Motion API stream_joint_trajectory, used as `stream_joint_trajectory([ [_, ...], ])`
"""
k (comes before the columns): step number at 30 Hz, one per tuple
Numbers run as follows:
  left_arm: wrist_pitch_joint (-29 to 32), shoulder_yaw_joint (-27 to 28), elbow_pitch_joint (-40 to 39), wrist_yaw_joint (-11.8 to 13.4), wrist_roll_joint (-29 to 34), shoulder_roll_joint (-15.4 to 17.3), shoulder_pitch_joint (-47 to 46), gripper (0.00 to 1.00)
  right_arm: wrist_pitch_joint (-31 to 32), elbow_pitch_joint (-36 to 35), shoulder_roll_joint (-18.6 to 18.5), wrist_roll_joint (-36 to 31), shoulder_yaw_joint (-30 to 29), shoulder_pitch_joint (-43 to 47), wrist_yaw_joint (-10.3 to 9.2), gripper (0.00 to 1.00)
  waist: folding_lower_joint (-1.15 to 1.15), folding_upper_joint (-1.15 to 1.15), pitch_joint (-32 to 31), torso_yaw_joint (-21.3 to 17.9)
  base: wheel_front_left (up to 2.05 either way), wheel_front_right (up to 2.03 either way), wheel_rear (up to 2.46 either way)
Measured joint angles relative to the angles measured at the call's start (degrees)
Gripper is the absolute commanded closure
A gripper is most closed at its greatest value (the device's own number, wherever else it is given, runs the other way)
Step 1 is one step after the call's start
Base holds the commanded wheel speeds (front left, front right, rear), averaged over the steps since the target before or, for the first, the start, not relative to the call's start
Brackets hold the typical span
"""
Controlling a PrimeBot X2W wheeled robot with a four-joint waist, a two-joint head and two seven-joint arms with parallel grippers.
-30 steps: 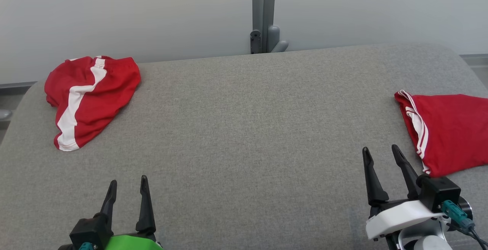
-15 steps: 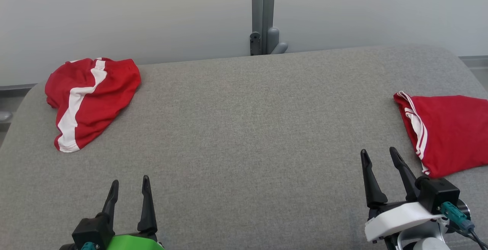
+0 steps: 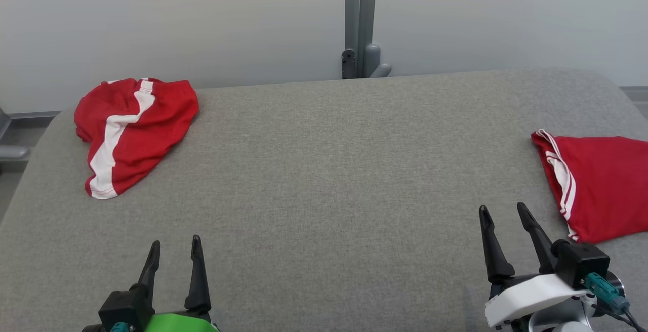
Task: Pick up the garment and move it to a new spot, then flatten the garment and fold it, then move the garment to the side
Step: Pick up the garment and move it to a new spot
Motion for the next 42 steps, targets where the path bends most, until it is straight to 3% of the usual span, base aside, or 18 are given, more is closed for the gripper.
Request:
stream_joint_trajectory([
  [10, 0.0, -0.1, -0.2, -0.1, 0.5, 0.1, 0.0, 0.0, 0.2, -0.7, 0.0, 0.1, 0.0, 1.0, 0.0, 0.0, 0.0, 0.0, -0.3, 5.6, 0.0, 0.0, 0.0],
  [29, 0.1, 3.6, -5.7, 2.6, -0.1, 1.5, 3.8, 0.0, 0.4, 0.6, 0.1, 1.5, 5.3, -2.6, 0.0, 0.0, 0.0, 0.0, 0.7, 25.9, 0.0, 0.0, 0.0],
  [37, 0.1, 3.4, -6.4, 2.6, -0.1, 1.3, 3.8, 0.0, -0.1, 1.3, 0.1, 1.5, 5.0, -3.1, 0.0, 0.0, 0.0, 0.0, 1.9, 27.2, 0.0, 0.0, 0.0],
  [42, 1.3, 3.4, -7.2, 2.1, 0.7, 3.4, 1.4, 0.0, -0.4, 1.3, 0.1, 1.5, 3.5, -2.7, 0.0, 0.0, 0.0, 0.0, 2.0, 27.3, 0.0, 0.0, 0.0],
])
